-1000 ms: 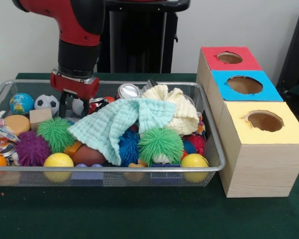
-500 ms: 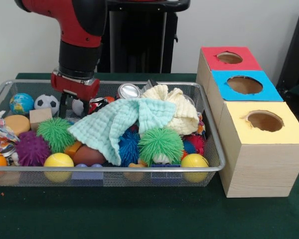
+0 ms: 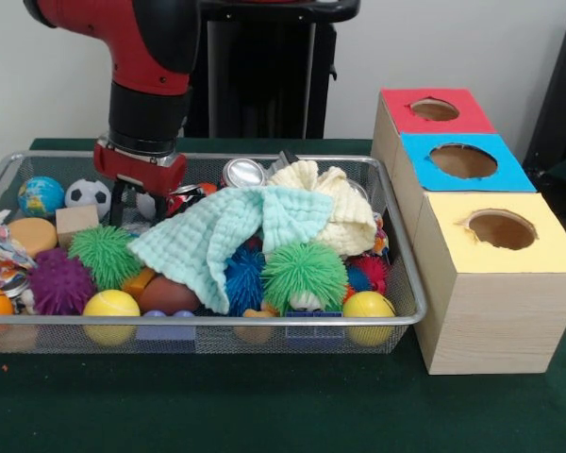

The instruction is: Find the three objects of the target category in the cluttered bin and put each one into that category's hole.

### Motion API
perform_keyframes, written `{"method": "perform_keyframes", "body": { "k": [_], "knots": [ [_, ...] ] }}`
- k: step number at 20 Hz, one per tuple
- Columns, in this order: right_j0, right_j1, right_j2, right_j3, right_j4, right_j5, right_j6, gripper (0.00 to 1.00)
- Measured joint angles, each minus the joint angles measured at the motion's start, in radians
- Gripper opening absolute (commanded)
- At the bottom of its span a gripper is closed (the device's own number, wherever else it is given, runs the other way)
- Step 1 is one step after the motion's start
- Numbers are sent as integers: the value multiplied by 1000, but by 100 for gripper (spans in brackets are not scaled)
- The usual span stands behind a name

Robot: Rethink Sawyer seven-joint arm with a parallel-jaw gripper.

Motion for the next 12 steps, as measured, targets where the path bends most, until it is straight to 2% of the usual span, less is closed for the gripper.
{"method": "perform_keyframes", "body": {
  "k": [1, 2, 12],
  "knots": [
    [0, 0, 0, 0, 0, 0, 0, 100],
    [0, 0, 0, 0, 0, 0, 0, 0],
    [-2, 0, 1, -1, 31, 15, 0, 0]
  ]
}}
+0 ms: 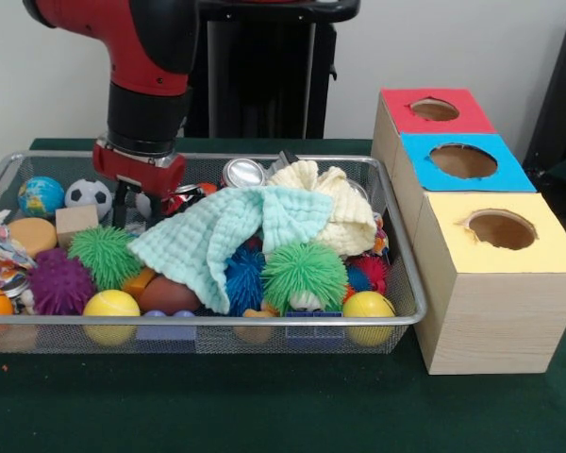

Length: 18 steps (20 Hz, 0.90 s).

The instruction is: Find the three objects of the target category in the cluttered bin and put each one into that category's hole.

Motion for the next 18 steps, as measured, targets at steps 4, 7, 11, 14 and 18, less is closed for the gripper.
{"method": "perform_keyframes", "body": {
  "k": [4, 7, 11, 14, 18],
  "knots": [
    [0, 0, 0, 0, 6, 2, 0, 0],
    [0, -5, -1, 0, 6, 11, 0, 0],
    [3, -49, -2, 1, 14, 113, 0, 0],
    [14, -92, -3, 1, 27, 217, 0, 0],
    [59, -184, -18, 2, 48, 424, 0, 0]
  ]
}}
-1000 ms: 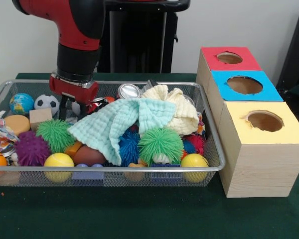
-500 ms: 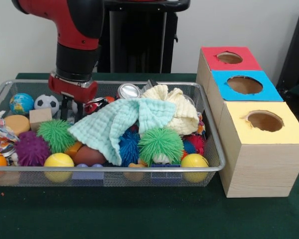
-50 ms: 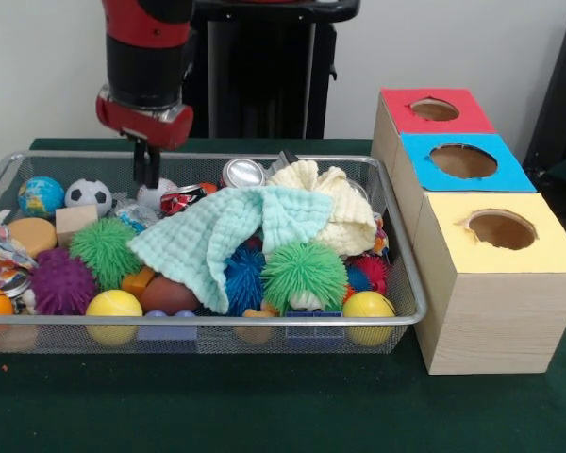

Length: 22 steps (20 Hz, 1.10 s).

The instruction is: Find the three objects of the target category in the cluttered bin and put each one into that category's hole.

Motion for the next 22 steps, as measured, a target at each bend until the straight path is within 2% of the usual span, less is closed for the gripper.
{"method": "perform_keyframes", "body": {
  "k": [3, 9, 13, 18, 19, 22],
  "knots": [
    [24, -51, -6, 0, 7, 84, 0, 0],
    [37, -98, -11, 0, 17, 100, 0, 0],
    [26, -89, -11, 0, 18, 58, 0, 0],
    [-22, -27, -8, 0, 17, -99, 0, 0],
    [-33, -10, -8, 0, 17, -143, 0, 100],
    [-38, -1, -8, 0, 16, -165, 0, 100]
  ]
}}
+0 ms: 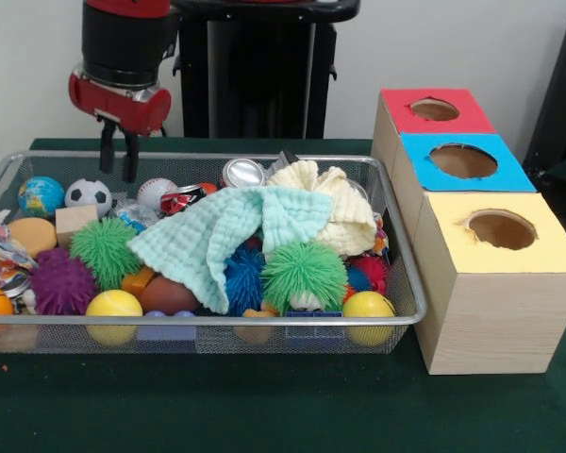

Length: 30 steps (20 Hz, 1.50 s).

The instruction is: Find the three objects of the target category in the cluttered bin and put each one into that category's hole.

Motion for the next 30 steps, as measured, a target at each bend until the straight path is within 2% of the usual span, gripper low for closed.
{"method": "perform_keyframes", "body": {
  "k": [4, 18, 30],
  "knots": [
    [-12, 23, 1, 0, 0, -41, 0, 100],
    [-31, 57, 31, -1, 0, -43, 0, 100],
    [-59, 149, 85, -7, 1, -62, 0, 100]
  ]
}}
